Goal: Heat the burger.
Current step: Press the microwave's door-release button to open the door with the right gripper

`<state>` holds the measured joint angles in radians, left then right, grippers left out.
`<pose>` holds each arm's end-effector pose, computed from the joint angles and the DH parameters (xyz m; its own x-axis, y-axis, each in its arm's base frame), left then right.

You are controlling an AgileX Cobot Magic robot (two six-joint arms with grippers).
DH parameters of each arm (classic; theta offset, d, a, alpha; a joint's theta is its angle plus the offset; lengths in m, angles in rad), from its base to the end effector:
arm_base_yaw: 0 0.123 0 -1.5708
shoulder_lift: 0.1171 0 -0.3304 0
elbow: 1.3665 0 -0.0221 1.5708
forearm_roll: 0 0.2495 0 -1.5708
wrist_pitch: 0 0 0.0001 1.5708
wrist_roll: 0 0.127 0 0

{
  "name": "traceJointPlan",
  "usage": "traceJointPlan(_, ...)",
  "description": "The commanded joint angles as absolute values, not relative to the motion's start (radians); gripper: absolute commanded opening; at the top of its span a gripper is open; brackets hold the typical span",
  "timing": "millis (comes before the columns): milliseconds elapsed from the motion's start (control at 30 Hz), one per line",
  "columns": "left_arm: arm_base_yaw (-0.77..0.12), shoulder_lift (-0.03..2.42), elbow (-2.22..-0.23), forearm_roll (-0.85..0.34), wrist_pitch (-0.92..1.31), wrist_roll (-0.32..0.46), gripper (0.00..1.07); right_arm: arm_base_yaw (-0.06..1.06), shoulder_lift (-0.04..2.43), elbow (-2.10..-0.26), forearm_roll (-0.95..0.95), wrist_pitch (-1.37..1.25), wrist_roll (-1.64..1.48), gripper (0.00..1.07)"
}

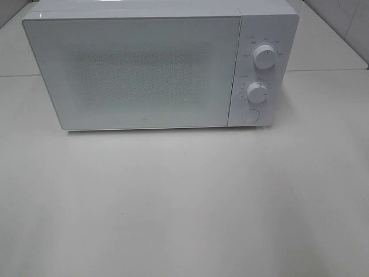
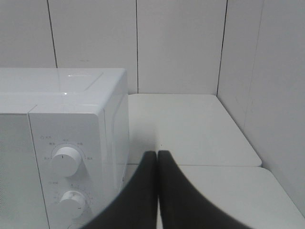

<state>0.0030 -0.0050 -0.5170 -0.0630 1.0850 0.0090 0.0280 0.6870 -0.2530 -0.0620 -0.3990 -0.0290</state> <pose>-0.0236 -0.0071 0.2628 -0.4582 -0.0218 -0.8886 0.0372 0.9984 -0.0436 0.1396 0.0070 0.3034 0.0557 -0.0845 -0.9949 -0.0474 0.9951 -0.0872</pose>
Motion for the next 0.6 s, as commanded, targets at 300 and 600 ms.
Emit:
traceJointPlan(300, -0.003, -0.02, -0.517, -0.058, 1.071, 0.007, 1.01, 0.023, 1.025, -0.199, -0.065, -0.791, -0.045, 0.0)
traceJointPlan(600, -0.003, -0.02, -0.517, -0.058, 1.071, 0.007, 1.01, 0.023, 1.276, -0.199, -0.065, -1.005, 0.054, 0.0)
